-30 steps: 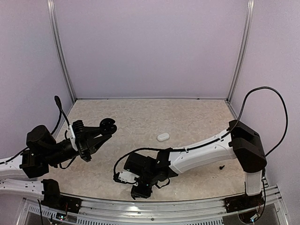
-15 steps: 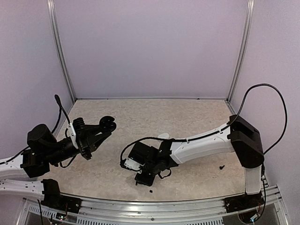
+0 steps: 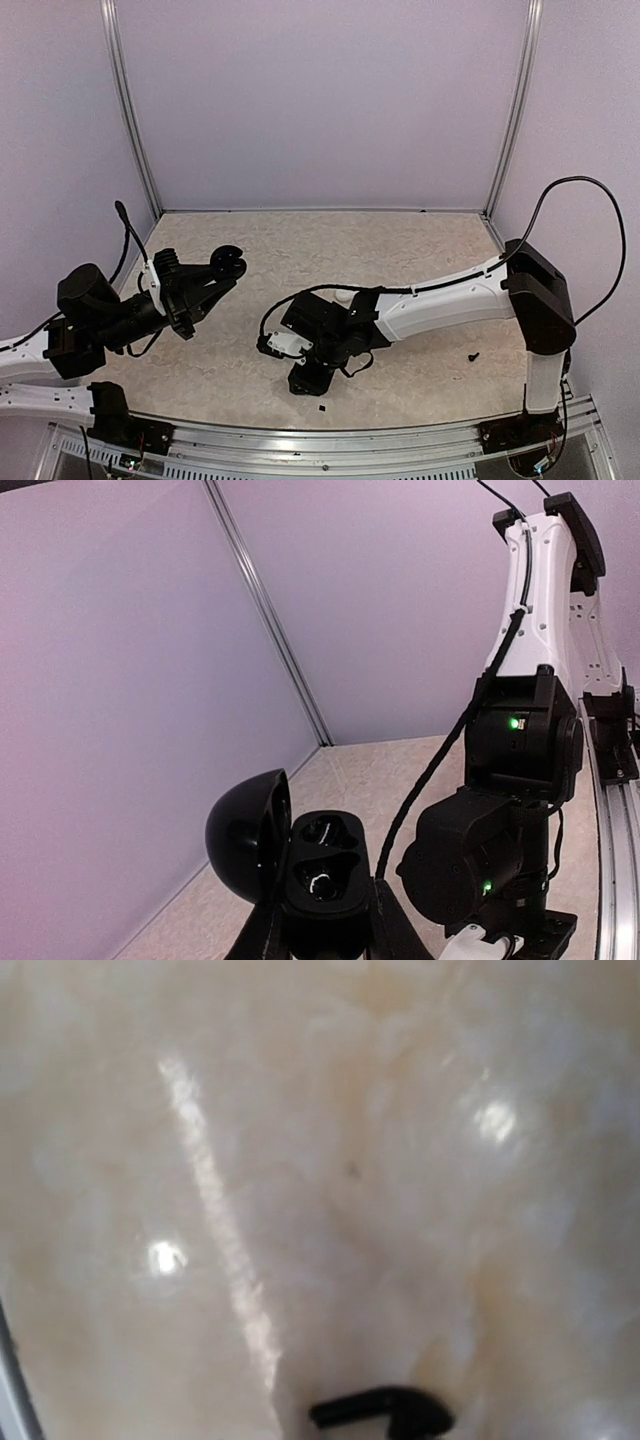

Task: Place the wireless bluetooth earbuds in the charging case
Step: Move the right earbud to the center of the board.

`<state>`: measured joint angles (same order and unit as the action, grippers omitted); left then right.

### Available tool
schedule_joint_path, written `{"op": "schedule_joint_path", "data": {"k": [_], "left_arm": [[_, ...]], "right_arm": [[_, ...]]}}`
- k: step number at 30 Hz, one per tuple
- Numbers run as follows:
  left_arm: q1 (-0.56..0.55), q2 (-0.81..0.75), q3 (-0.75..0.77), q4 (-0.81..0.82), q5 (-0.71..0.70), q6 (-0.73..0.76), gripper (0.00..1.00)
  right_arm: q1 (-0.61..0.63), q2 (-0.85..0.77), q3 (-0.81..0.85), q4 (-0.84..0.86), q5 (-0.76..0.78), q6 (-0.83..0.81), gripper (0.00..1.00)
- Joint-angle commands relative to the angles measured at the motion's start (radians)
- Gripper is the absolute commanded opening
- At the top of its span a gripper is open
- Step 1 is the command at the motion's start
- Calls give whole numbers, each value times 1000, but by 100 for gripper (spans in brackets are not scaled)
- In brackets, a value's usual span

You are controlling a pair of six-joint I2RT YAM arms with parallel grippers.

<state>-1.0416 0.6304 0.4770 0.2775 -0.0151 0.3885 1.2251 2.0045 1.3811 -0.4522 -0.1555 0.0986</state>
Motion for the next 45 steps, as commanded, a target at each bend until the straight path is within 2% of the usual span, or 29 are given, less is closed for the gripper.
{"op": "schedule_joint_path", "data": {"k": [1,13,27,35,38,45], "left_arm": [[6,-11,-4,32,9,-10,0],[18,-10,-4,40,37,-11,0],[36,-17,-3,45,57,-14,0],[40,-17,-5,46,62,-16,1],[40,-12,-4,46,65,-16,1],[41,-14,-2,45,66,-16,0]], "right_arm": [[-22,-15,-24,-20,-61,95,41],[-63,40,9,-4,-155,94,40],[-64,125,118,-36,-230,21,34],[-36,151,176,-123,-113,-72,36],[-27,155,186,-134,-58,-76,42],[-13,158,215,-155,46,-36,45]]}}
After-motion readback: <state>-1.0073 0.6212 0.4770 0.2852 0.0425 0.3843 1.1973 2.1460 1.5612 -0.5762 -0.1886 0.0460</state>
